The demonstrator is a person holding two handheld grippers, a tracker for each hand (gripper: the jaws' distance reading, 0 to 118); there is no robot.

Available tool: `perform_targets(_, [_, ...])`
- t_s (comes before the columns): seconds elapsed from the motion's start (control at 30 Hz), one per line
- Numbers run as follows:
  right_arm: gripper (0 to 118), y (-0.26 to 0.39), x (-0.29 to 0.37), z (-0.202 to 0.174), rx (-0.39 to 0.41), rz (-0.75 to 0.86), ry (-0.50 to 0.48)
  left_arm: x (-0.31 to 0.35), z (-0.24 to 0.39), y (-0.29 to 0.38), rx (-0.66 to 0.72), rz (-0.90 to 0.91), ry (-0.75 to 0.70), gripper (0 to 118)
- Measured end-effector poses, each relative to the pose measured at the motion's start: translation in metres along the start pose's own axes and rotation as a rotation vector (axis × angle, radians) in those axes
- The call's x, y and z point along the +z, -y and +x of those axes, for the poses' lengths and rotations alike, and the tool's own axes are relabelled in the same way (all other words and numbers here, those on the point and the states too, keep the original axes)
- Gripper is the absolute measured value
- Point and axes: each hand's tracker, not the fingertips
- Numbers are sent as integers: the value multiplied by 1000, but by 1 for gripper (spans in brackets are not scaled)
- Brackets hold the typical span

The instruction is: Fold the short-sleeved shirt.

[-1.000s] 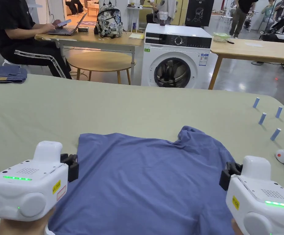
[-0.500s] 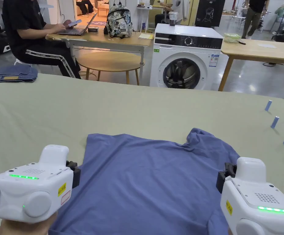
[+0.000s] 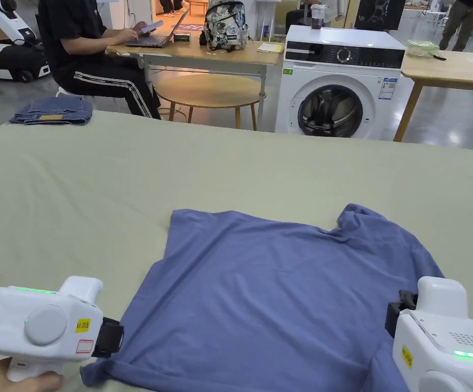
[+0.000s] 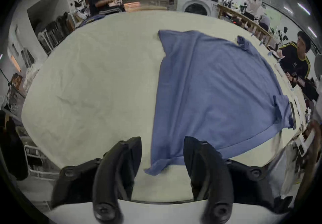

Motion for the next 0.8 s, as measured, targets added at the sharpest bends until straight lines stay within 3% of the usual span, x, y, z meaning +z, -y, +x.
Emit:
perform_targets(0.3, [0, 8, -5, 3, 15, -33, 0, -43, -2, 19, 30, -141, -45, 50])
perform_targets(0.37, [0, 8, -3, 6, 15, -41, 5, -38, 2, 20, 29, -122, -51, 38])
perform_targets(0.47, [0, 13, -5, 11, 5, -55, 11, -38, 7, 19, 0, -108, -8, 3])
perform_targets(0.73, [0, 24, -8, 44, -18, -176, 32, -39, 12, 17, -55, -107, 5, 1])
perform_targets(0.8, [0, 22, -7, 57, 10, -244, 54, -39, 12, 17, -59, -106, 2, 1])
